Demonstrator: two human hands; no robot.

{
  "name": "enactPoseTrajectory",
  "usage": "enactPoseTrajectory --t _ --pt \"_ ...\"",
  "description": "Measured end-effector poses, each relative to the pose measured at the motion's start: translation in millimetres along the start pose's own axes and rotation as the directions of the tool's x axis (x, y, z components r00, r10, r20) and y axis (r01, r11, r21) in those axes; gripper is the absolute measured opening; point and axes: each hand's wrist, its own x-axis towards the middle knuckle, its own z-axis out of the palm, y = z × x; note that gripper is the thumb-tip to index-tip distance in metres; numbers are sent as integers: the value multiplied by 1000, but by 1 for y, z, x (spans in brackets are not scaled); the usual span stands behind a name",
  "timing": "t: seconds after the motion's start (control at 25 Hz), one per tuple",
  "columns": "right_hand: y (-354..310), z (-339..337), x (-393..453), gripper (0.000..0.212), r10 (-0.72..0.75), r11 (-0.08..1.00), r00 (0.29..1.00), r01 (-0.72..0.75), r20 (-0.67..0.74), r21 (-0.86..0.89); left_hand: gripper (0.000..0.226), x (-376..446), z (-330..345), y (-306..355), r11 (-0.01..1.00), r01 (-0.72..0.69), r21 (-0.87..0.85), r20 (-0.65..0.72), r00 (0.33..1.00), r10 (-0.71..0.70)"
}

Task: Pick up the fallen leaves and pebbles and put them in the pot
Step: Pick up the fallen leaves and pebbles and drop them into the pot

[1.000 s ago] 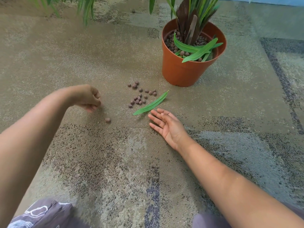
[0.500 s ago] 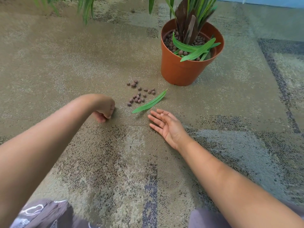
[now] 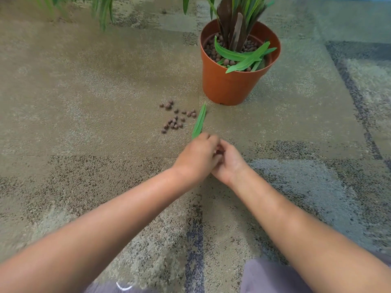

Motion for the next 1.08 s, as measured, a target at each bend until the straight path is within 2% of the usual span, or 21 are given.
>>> enactPoseTrajectory --t 0.12,0.2,0.28,0.36,0.48,0.56,0.72,0.88,1.08 --pt "-1 -1 -1 28 -20 993 1000 18 14 115 25 13 -9 -21 1000 -9 25 -175 984 13" --pt "-3 -6 -2 27 -30 997 999 28 23 73 28 21 -17 -45 997 69 45 -239 969 -57" --pt "-2 -11 -5 29 -25 1000 999 24 29 17 26 25 -25 -72 982 187 30 -266 948 -172" --pt "0 -13 -5 31 -14 999 1000 14 20 32 18 28 -31 -97 959 281 -20 -281 919 -275" --pt "1 -5 -1 29 -5 998 999 8 -46 54 27 35 -31 -116 941 336 -30 -222 916 -334" --pt "2 -1 1 28 -15 999 997 19 -74 49 30 41 -27 -119 946 323 -1 -181 931 -318" --pt "2 -1 2 28 -15 999 998 18 -62 42 19 47 -29 -117 954 289 80 -179 946 -271" --pt "-2 -8 5 26 -4 999 1000 4 -7 36 14 33 -24 -93 970 244 -17 -231 943 -241" --pt "-10 -7 6 28 28 999 993 -24 111 -37 14 18 -15 -56 990 84 -111 -144 985 -100"
